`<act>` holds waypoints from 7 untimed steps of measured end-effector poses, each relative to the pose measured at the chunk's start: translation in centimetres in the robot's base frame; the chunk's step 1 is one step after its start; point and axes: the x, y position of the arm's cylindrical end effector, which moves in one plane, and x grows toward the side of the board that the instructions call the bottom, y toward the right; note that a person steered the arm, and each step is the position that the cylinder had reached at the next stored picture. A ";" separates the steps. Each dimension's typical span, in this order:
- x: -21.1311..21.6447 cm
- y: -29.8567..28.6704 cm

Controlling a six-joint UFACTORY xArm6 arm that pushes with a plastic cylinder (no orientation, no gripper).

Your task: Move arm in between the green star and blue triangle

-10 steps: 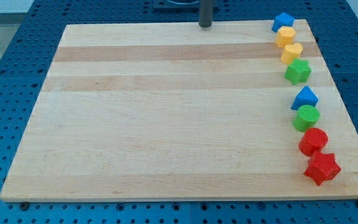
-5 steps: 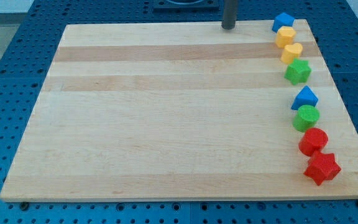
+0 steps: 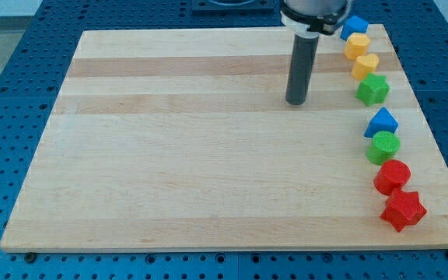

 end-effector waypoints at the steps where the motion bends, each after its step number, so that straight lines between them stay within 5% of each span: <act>1: 1.1 2.3; 7: 2.3 11.6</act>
